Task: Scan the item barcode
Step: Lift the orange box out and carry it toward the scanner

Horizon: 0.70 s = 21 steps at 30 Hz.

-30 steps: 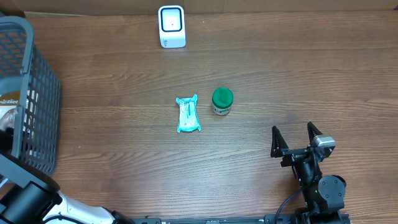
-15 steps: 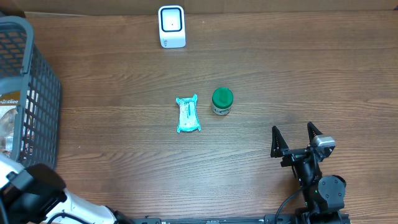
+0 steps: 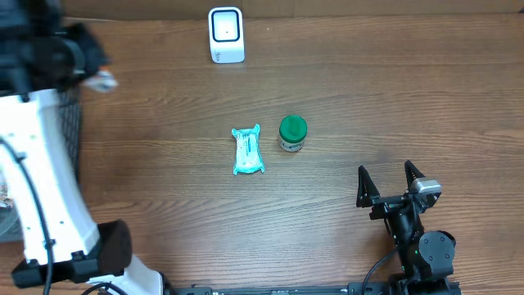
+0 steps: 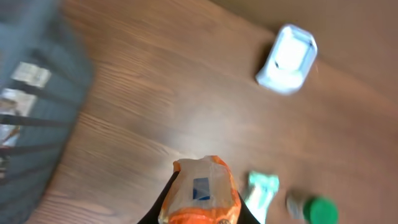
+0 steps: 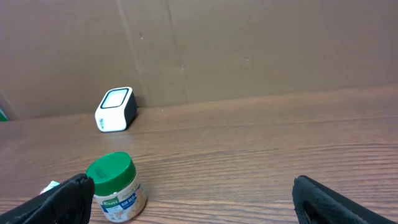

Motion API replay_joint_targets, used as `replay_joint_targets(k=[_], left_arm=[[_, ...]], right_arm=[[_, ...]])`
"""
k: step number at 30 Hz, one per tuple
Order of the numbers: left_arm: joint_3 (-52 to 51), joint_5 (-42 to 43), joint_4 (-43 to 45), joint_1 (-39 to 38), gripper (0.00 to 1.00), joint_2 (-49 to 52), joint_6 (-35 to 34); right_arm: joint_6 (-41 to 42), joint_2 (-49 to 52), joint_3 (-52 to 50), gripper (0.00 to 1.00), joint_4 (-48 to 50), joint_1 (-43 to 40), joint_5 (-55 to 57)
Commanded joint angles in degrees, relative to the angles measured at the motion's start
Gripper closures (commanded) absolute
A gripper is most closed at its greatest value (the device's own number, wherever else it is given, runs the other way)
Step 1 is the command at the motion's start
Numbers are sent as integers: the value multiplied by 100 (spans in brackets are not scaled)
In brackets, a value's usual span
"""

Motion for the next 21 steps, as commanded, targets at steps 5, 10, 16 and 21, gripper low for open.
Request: replay_joint_targets(k=[5,10,16,21], left_arm=[[-1344,-726,-83,-1263,95,-107,142],[-2688,-769,472,-1738,96,-107,2],[-4232,-962,1318,-2149,96,-107,-236],[-5252,-1244,2109,-2330,96,-107,-293]], right_arm=[[4,-50,-59,0,37,-4,7],[4,-50,-59,0,37,-4,7],[4,-50,-59,0,37,-4,7],[4,-50,-59,0,35,-4,7]])
